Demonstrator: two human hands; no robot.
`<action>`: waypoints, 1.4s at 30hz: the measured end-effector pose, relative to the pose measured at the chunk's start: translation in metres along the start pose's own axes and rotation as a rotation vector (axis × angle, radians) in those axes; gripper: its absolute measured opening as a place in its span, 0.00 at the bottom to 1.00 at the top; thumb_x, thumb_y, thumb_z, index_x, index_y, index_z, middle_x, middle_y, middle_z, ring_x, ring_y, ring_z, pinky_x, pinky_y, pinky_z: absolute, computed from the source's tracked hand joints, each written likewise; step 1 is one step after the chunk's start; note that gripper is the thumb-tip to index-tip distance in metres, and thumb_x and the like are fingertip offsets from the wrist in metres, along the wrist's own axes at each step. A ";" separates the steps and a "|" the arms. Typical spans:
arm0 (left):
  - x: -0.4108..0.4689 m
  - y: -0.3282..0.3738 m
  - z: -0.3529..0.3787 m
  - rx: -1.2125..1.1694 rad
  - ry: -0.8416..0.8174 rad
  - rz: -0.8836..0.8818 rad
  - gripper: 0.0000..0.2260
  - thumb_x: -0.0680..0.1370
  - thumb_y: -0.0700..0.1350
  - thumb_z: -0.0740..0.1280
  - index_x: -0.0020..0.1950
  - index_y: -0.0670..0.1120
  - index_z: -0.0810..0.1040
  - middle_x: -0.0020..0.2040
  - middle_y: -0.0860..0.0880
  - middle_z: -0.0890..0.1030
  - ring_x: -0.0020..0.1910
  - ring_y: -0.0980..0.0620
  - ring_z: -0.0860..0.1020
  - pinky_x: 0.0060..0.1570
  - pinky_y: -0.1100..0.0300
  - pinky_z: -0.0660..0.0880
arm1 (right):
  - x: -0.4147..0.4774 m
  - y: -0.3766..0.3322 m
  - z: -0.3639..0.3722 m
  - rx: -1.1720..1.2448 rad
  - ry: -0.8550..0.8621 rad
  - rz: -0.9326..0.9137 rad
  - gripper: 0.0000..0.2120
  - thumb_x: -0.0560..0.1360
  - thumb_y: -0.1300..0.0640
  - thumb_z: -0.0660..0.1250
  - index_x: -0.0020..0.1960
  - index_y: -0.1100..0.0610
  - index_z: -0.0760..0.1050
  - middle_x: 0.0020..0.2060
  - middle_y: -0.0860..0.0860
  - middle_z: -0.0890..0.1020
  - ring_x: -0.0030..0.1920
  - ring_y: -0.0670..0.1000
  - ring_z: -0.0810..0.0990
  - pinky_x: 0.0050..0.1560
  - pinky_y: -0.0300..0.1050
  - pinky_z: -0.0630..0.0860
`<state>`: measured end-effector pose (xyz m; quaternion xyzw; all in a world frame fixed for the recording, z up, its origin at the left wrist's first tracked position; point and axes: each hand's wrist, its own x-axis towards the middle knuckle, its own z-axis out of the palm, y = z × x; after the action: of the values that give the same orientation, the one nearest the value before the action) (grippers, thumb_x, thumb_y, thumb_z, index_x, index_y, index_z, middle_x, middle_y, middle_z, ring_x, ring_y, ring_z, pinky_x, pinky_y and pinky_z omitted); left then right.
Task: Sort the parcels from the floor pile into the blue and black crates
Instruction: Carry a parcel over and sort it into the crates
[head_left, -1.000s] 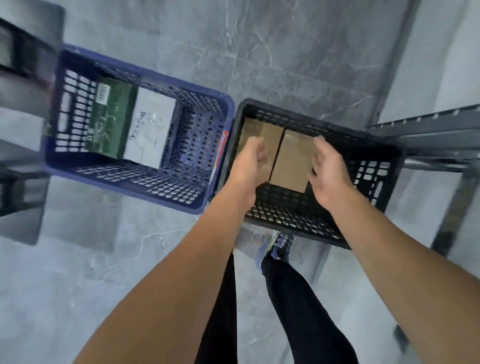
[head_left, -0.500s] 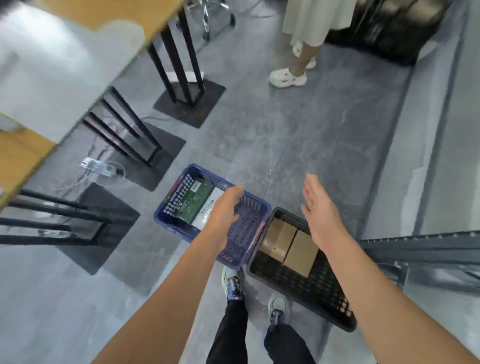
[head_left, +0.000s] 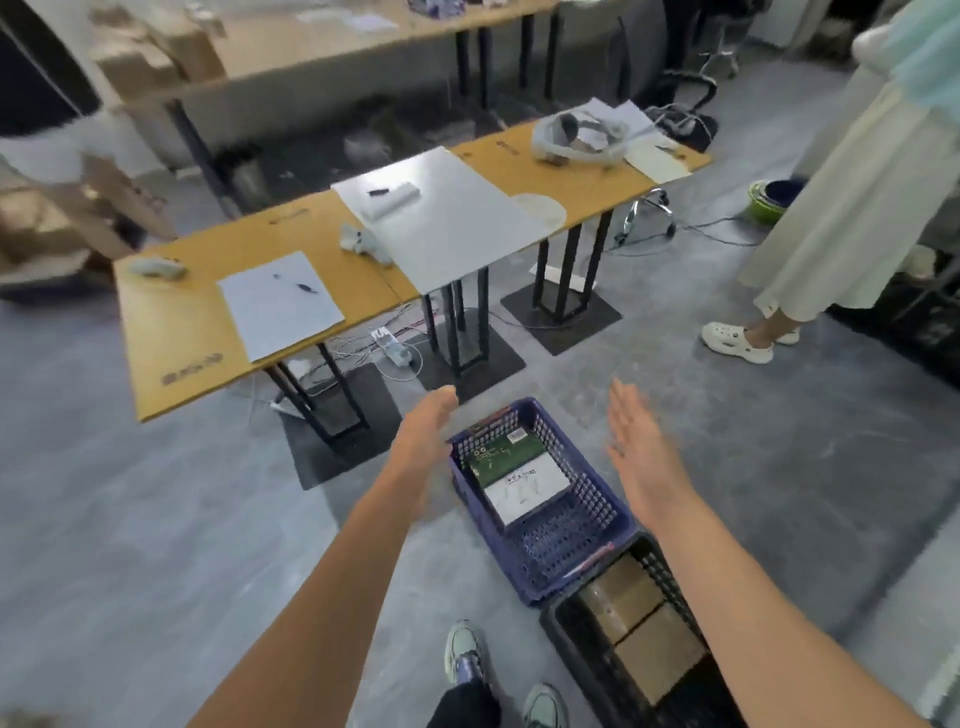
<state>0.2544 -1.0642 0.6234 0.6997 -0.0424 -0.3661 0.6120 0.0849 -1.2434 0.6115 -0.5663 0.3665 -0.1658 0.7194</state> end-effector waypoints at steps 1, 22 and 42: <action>-0.008 0.001 -0.019 -0.032 0.045 0.011 0.19 0.84 0.55 0.61 0.73 0.49 0.75 0.73 0.51 0.74 0.73 0.51 0.69 0.72 0.44 0.68 | -0.002 -0.003 0.016 -0.015 -0.037 -0.006 0.30 0.86 0.38 0.48 0.85 0.47 0.51 0.83 0.43 0.57 0.82 0.44 0.56 0.76 0.44 0.57; -0.196 -0.066 -0.418 -0.441 0.665 0.057 0.17 0.84 0.55 0.62 0.69 0.49 0.77 0.69 0.52 0.76 0.69 0.53 0.73 0.67 0.47 0.72 | -0.088 0.021 0.472 -0.175 -0.795 -0.040 0.33 0.82 0.34 0.59 0.83 0.45 0.59 0.79 0.41 0.66 0.79 0.44 0.62 0.80 0.51 0.58; -0.329 -0.194 -0.407 -0.904 1.377 -0.114 0.09 0.84 0.56 0.60 0.60 0.55 0.76 0.62 0.56 0.77 0.63 0.56 0.74 0.65 0.49 0.71 | -0.200 0.125 0.637 -0.516 -1.551 0.255 0.41 0.78 0.30 0.61 0.84 0.49 0.59 0.80 0.42 0.65 0.79 0.46 0.64 0.80 0.56 0.59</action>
<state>0.1686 -0.5134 0.5960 0.4547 0.5293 0.1326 0.7039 0.3831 -0.6325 0.6198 -0.6212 -0.1462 0.4441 0.6288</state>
